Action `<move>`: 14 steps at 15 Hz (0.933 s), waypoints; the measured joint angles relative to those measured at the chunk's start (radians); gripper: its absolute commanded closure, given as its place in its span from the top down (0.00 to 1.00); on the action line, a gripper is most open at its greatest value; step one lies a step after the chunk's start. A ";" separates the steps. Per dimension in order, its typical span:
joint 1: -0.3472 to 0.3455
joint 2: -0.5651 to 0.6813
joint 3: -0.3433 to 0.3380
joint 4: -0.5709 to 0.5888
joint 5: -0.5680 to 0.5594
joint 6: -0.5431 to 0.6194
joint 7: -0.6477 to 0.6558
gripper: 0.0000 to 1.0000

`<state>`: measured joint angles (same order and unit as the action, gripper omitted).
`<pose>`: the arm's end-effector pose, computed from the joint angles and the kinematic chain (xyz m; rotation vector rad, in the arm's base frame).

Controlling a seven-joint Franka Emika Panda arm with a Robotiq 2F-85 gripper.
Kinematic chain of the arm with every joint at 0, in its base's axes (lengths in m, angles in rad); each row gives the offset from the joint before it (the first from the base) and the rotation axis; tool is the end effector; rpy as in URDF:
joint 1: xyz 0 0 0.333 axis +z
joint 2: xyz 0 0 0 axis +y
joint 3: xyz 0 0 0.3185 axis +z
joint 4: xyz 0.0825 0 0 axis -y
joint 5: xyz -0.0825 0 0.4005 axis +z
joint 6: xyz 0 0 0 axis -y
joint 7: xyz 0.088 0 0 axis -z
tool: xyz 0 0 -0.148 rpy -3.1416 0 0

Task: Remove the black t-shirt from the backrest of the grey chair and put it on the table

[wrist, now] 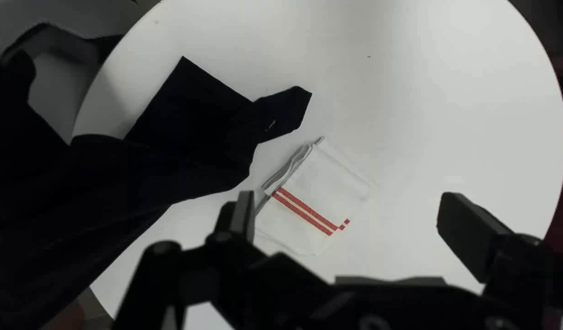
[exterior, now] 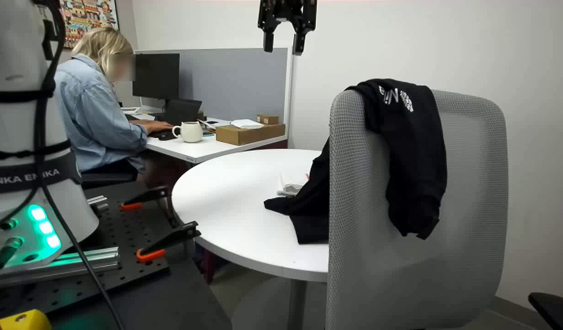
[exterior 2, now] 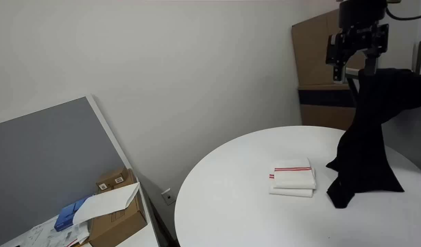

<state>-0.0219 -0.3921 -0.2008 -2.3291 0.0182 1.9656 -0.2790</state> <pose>0.4400 -0.0995 0.4437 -3.0541 -0.0971 -0.0658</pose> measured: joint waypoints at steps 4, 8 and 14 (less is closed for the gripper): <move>0.000 0.000 0.000 0.000 0.000 0.000 0.000 1.00; -0.001 0.000 0.001 0.000 0.000 0.000 0.000 1.00; -0.033 0.035 0.008 0.013 -0.015 0.116 0.002 1.00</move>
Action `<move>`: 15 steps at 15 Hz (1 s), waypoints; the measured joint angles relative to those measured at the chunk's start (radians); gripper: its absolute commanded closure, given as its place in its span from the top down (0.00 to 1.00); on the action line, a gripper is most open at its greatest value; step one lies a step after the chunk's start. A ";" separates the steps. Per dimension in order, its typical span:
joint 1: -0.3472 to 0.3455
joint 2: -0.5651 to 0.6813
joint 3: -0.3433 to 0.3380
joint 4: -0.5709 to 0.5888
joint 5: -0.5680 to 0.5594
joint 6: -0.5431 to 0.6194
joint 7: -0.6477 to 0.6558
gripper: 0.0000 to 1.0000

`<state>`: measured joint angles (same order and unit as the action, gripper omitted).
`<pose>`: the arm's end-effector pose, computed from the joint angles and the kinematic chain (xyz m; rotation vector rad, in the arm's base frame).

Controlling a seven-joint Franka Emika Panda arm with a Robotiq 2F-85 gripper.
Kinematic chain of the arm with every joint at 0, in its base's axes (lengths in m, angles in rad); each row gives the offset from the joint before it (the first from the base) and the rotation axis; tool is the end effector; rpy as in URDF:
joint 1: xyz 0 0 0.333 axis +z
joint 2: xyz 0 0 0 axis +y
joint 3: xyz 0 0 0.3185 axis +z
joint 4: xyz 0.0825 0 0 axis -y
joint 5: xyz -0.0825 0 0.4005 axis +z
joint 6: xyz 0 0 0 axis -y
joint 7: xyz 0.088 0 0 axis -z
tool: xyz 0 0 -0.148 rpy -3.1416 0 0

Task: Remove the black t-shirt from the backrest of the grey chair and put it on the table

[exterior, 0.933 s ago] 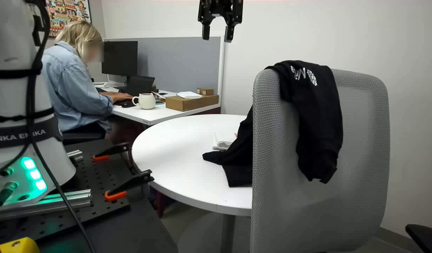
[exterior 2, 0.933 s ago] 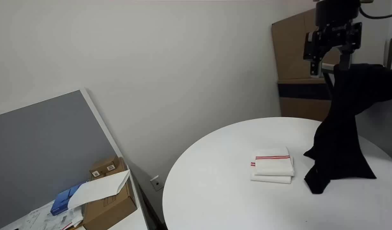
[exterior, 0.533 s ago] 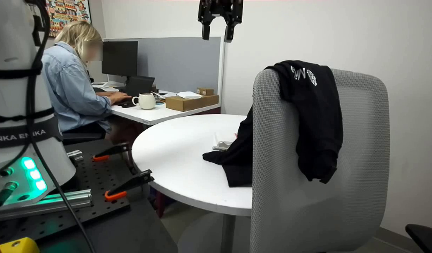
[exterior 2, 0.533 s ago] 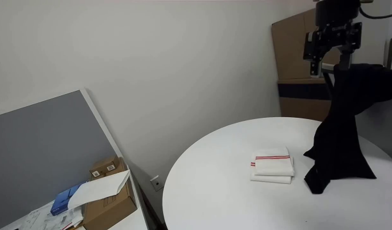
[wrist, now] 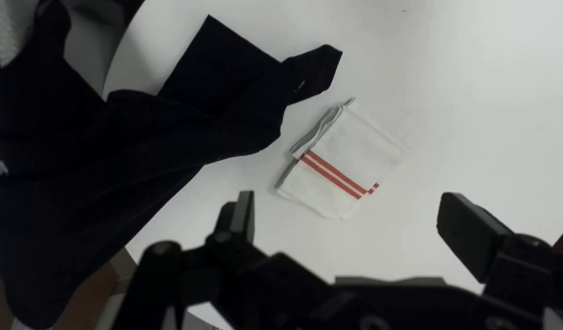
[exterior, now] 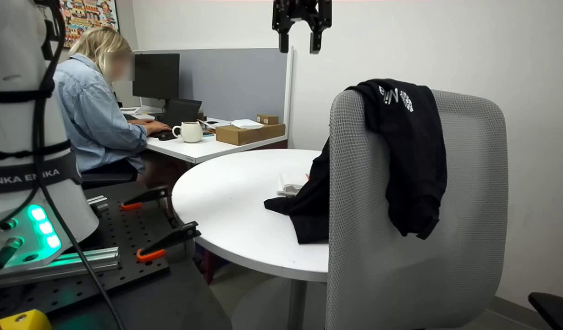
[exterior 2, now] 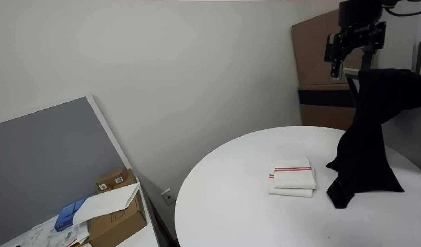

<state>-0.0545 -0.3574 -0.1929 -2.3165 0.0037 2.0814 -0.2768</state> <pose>0.4591 -0.1176 0.4457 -3.0959 -0.0554 -0.2018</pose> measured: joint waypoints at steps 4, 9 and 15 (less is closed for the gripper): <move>-0.030 0.098 0.000 0.043 -0.027 0.109 0.008 1.00; -0.099 0.213 -0.003 0.133 -0.161 0.132 0.085 1.00; -0.162 0.253 -0.012 0.186 -0.284 0.129 0.180 1.00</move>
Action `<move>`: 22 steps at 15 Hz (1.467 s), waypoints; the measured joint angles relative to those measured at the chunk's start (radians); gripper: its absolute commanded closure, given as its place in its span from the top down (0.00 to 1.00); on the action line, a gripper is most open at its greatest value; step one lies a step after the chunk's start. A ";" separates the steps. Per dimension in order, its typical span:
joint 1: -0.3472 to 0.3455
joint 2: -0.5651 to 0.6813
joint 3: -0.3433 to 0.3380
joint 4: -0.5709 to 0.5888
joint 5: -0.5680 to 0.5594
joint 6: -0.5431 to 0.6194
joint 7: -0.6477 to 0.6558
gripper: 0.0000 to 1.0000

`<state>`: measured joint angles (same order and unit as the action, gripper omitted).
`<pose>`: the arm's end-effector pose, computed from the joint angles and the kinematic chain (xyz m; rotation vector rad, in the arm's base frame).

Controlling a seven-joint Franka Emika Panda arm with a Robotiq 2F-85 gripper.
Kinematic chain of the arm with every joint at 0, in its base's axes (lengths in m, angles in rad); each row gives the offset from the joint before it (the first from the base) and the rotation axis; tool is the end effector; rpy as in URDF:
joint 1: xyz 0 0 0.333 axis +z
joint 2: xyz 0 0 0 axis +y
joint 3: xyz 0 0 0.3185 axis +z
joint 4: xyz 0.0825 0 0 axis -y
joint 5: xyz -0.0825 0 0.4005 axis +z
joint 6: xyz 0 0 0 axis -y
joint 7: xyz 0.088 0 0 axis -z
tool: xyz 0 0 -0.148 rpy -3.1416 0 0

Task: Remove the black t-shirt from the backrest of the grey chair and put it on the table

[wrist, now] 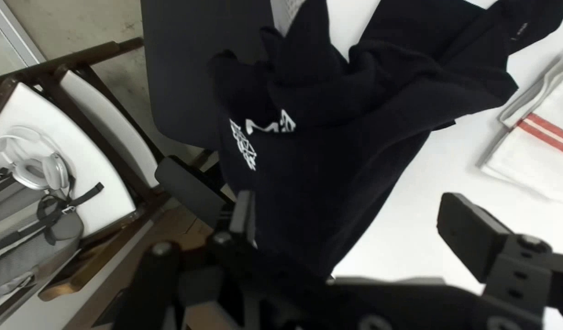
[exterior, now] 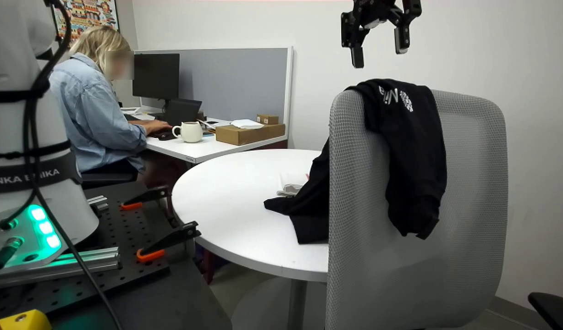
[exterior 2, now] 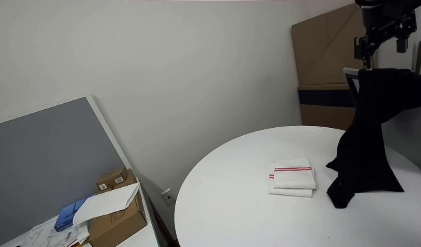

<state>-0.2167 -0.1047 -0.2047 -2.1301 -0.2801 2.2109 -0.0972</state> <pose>0.5029 -0.2470 0.4281 2.8673 -0.2557 0.1761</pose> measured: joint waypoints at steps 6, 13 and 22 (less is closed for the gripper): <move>-0.003 0.072 0.002 -0.001 -0.033 0.001 0.066 0.58; -0.006 0.090 -0.003 0.010 -0.058 0.001 0.085 0.06; -0.005 0.088 -0.002 0.012 -0.070 0.001 0.096 0.52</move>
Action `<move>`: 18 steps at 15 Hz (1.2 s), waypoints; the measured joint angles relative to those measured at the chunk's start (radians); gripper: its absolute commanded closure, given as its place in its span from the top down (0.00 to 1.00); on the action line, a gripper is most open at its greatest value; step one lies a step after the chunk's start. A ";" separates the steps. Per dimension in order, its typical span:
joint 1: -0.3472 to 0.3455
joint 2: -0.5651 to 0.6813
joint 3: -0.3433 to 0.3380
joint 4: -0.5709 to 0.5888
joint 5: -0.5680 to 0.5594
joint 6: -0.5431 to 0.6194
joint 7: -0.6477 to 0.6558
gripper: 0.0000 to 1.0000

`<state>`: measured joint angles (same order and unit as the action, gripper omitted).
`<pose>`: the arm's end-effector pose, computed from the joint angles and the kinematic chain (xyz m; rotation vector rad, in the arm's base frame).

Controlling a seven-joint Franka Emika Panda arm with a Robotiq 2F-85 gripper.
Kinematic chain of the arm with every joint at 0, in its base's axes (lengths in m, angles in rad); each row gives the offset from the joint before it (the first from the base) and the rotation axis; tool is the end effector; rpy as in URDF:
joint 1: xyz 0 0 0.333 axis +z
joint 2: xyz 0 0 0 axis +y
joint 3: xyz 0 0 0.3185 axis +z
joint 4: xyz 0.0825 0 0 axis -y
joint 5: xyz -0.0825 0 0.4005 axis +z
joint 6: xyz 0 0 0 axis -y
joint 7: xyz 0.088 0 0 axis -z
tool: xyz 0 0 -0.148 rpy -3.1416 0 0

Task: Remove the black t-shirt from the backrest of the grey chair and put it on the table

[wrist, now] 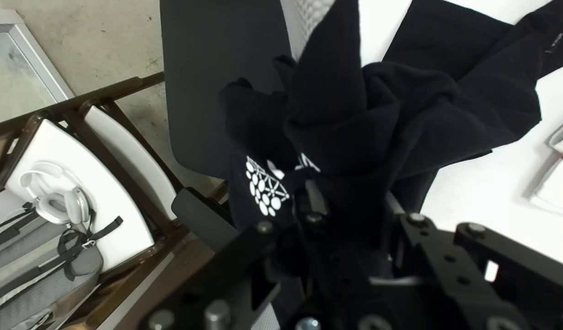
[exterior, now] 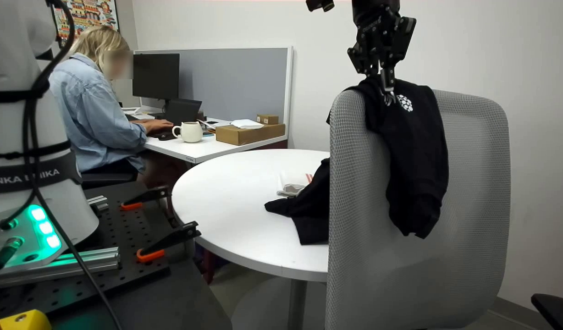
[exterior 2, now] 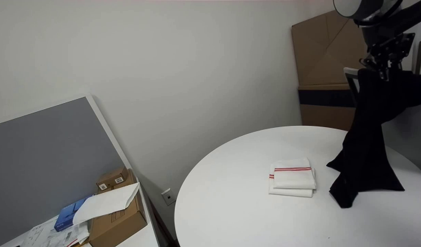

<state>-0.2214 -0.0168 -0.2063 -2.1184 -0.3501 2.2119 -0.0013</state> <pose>0.5093 -0.2572 0.3870 2.8174 -0.3273 0.0646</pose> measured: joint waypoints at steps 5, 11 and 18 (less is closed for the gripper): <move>0.002 -0.011 0.002 0.000 0.010 -0.001 -0.001 0.19; 0.004 -0.031 0.007 0.000 0.010 -0.003 -0.003 0.03; 0.014 -0.066 0.011 0.020 0.118 -0.009 -0.099 0.03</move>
<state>-0.2069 -0.0824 -0.1954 -2.0986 -0.2324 2.2029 -0.1000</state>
